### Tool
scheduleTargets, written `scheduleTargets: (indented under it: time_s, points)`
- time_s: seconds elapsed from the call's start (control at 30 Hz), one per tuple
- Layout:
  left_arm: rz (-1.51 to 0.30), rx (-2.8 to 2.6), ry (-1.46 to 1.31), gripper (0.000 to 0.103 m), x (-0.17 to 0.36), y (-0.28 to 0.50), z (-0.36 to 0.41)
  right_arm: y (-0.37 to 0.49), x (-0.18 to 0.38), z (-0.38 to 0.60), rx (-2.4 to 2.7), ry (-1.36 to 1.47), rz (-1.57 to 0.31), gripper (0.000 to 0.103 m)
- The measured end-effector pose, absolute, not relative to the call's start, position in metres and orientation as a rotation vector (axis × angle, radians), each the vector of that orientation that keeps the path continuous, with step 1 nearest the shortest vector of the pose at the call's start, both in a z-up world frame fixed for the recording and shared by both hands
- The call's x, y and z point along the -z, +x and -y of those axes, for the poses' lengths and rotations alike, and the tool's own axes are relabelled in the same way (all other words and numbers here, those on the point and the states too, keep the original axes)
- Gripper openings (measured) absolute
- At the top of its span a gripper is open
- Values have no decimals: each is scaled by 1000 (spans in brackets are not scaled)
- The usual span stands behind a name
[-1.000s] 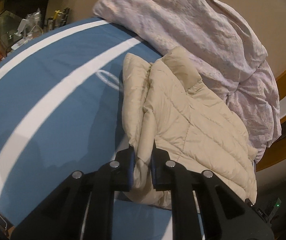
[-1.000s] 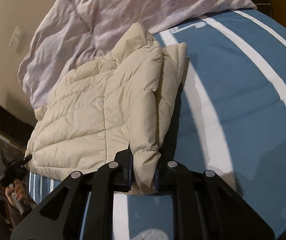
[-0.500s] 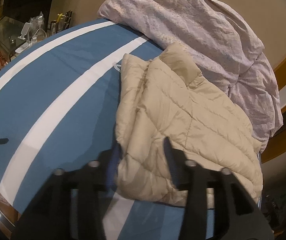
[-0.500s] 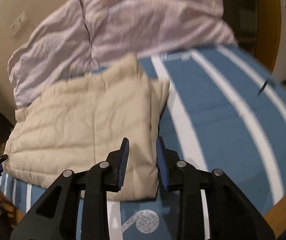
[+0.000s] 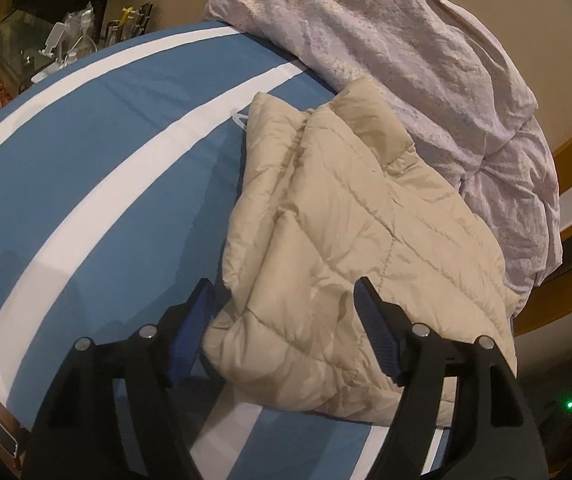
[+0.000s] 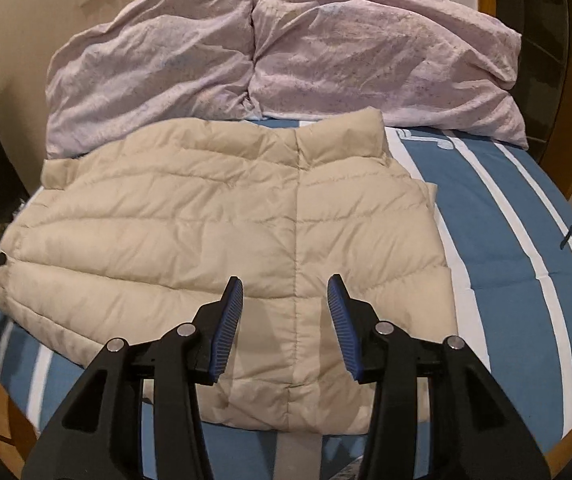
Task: Fold large clothes
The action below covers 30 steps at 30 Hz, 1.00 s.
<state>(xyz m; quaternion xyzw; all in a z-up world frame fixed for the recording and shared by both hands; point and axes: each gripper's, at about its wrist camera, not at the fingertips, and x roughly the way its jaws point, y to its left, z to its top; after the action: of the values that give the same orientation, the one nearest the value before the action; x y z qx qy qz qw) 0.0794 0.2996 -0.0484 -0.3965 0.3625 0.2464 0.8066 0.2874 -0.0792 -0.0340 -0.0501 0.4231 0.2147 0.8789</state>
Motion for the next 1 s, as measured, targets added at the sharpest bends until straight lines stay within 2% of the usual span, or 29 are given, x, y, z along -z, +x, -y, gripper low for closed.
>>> scheduleTargets:
  time_s: [0.2,0.27,0.33,0.43,0.5,1.0]
  points:
    - [-765,-512,-915,69,61,83,-303,291,55,85,-433,-109,-925,46]
    - [-750,-515,-915,61,61,84,-301,291,63,78,-438,-144,-937,47]
    - [-742,-508,-931,42,63,85,-299,290,66,70,-434,-182,-938,47]
    - [-714,-492,-947,24,57,84,-299,289,68,64,-428,-215,-935,47]
    - [-680,-471,-962,20,47,82,-300,289,68,63,-428,-223,-934,47]
    - [-524,-282,-826,16,-73,119,-242,291,70,60,-429,-256,-931,47]
